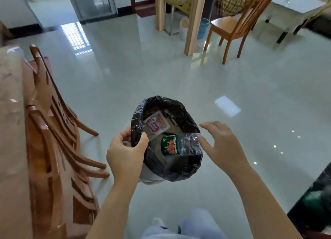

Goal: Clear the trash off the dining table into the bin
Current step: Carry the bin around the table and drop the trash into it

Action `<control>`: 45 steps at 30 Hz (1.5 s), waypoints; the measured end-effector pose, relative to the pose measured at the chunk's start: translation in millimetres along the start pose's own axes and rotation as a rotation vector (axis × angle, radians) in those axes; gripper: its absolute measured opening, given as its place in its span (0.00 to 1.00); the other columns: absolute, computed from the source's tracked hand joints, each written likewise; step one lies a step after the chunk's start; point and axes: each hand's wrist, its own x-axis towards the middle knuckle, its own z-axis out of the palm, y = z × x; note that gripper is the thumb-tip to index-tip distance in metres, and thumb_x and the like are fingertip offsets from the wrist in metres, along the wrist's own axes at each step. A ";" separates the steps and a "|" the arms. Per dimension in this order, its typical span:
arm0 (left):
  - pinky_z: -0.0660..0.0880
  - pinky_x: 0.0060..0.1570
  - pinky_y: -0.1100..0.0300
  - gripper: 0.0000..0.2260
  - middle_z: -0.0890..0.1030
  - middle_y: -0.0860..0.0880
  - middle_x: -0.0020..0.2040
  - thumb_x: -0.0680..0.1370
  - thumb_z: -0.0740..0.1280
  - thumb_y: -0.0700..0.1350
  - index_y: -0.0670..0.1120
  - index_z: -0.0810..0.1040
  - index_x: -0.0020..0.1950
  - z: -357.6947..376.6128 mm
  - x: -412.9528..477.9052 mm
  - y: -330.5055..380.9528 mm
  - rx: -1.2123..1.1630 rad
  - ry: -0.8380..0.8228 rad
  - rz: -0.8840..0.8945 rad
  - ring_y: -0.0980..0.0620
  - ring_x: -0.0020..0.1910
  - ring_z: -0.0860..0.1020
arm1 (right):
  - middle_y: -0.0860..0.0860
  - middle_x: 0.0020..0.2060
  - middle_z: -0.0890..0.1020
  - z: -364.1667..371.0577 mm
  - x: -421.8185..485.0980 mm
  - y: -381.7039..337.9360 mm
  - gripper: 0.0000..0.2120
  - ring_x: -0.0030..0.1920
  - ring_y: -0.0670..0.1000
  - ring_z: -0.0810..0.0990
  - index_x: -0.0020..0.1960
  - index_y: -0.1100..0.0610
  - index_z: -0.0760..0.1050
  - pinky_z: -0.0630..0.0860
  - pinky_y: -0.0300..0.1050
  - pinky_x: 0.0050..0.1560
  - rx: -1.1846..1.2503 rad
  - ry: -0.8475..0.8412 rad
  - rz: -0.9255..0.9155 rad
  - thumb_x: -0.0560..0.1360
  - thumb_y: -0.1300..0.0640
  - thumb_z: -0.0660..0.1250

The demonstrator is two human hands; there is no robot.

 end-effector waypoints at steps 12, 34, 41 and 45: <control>0.72 0.32 0.63 0.10 0.77 0.58 0.36 0.67 0.72 0.51 0.48 0.78 0.45 118.0 201.4 31.8 0.008 0.280 -0.121 0.60 0.36 0.76 | 0.55 0.53 0.80 51.8 295.1 27.0 0.14 0.55 0.56 0.75 0.57 0.59 0.75 0.72 0.51 0.56 0.061 -0.120 -0.246 0.72 0.57 0.67; 0.67 0.26 0.75 0.09 0.78 0.58 0.34 0.67 0.72 0.50 0.49 0.78 0.43 130.2 583.7 31.6 0.017 0.660 -0.242 0.62 0.32 0.76 | 0.51 0.53 0.79 228.1 694.9 -157.6 0.13 0.56 0.51 0.74 0.57 0.56 0.75 0.68 0.40 0.54 0.118 -0.390 -0.615 0.73 0.55 0.65; 0.70 0.32 0.72 0.08 0.77 0.61 0.38 0.67 0.72 0.50 0.53 0.75 0.43 108.9 700.8 21.1 0.042 0.795 -0.214 0.63 0.37 0.77 | 0.50 0.53 0.79 294.9 787.3 -229.3 0.12 0.54 0.52 0.75 0.57 0.55 0.75 0.70 0.41 0.51 0.174 -0.442 -0.694 0.73 0.55 0.65; 0.68 0.26 0.76 0.09 0.77 0.61 0.37 0.68 0.72 0.50 0.51 0.76 0.44 98.6 763.7 8.7 0.065 0.916 -0.285 0.63 0.36 0.76 | 0.52 0.54 0.79 342.3 854.7 -272.3 0.13 0.56 0.54 0.75 0.57 0.56 0.75 0.71 0.45 0.53 0.193 -0.490 -0.768 0.73 0.55 0.65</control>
